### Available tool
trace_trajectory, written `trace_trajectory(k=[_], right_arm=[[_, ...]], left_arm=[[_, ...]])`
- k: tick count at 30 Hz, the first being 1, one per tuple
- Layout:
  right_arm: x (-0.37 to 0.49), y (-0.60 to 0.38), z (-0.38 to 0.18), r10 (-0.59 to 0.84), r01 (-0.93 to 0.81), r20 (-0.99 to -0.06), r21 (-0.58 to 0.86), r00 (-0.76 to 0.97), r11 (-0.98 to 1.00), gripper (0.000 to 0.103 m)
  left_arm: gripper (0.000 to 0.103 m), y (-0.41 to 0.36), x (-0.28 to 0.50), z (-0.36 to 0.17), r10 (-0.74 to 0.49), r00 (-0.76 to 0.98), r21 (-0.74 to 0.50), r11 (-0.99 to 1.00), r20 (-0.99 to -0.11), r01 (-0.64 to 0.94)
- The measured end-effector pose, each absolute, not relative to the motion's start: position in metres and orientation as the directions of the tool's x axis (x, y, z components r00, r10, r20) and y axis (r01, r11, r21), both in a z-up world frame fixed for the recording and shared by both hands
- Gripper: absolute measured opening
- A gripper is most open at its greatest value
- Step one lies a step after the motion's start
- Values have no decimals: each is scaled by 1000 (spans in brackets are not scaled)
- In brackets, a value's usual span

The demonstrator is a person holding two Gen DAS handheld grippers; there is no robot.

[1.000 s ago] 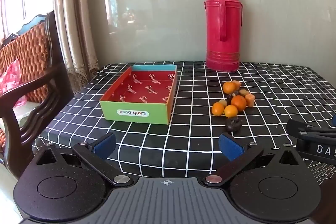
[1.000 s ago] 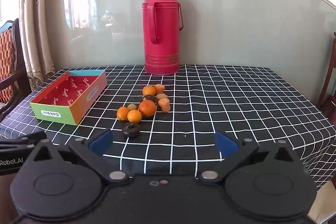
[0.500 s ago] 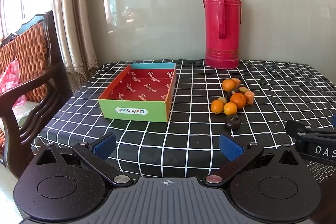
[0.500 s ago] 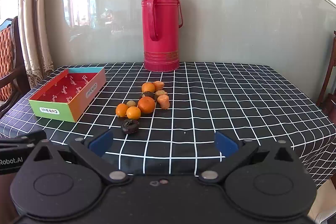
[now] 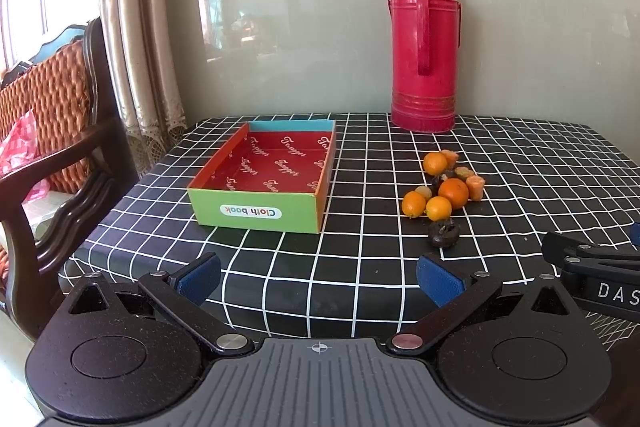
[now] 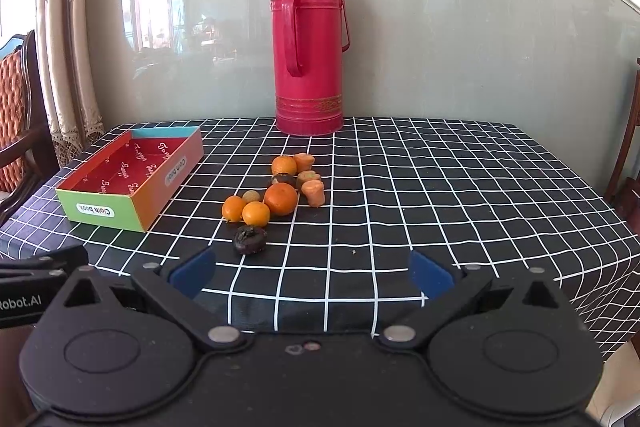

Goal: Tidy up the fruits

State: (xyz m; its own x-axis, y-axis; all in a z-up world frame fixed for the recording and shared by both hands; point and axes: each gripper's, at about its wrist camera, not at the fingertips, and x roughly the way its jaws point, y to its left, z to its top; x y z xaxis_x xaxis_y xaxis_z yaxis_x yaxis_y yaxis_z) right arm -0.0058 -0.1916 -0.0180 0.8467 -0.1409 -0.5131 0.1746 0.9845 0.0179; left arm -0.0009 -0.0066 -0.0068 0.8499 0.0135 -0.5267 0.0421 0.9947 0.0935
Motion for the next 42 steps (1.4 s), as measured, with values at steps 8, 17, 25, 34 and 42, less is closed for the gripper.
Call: trace_trajectory(k=[8,17,25,34,42], right_arm=[[-7,-191,-18,-141,173,-510,16,849,985,97],[-6,-190,-18,-140,172,-510,15,849,985,97],[-6,-191,-19,-139,172,-512,18,848,985,97],[-6,-191,-19,-142,174,-512,14,847,985,97],[-6,-192,-18,-143,177,-507,19,850,984,97]], left_arm=[[103,-7,0,-6,15,851,95,995,-526,41],[103,-8,1,-6,15,851,96,994,-524,42],[103,-8,2,-7,13,852,99,994,-524,46],[103,-9,0,-8,12,851,96,994,-525,45],[103,-10,1,-9,12,852,102,994,-523,49]])
